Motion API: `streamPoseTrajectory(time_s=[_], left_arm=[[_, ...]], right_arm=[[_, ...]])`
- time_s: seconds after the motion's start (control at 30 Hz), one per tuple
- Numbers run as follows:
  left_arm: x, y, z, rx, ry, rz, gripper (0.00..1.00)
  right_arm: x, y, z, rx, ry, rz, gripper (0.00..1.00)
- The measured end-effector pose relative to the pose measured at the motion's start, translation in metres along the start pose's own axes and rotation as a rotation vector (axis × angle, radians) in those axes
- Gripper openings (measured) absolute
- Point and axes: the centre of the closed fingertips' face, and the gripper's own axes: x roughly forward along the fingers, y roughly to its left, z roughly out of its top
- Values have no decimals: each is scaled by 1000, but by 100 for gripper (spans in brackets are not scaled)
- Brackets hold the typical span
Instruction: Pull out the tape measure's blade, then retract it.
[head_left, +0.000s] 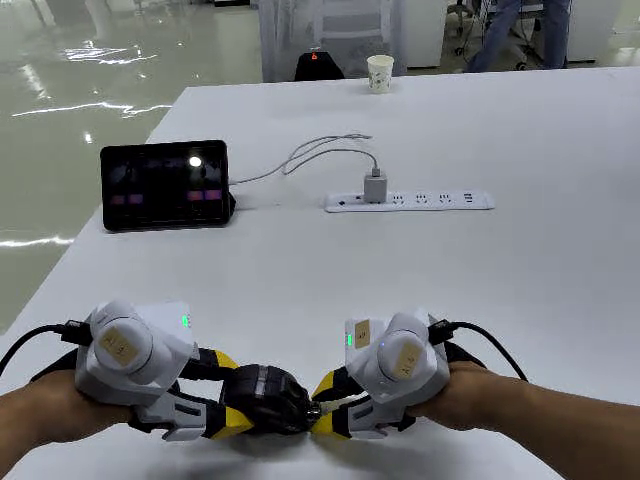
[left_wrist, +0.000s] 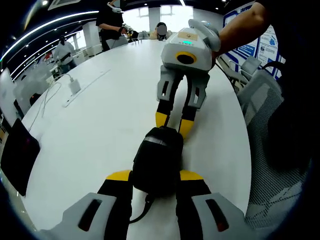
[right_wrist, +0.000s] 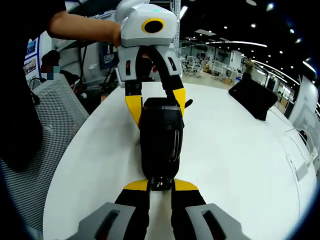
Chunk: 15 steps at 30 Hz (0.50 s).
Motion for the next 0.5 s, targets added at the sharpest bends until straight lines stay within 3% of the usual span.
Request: streamPoseTrajectory(time_s=[0.5], left_arm=[[0,1,-2,45,28,-41,24]], right_arm=[[0,0,0,-30,2,18,10]])
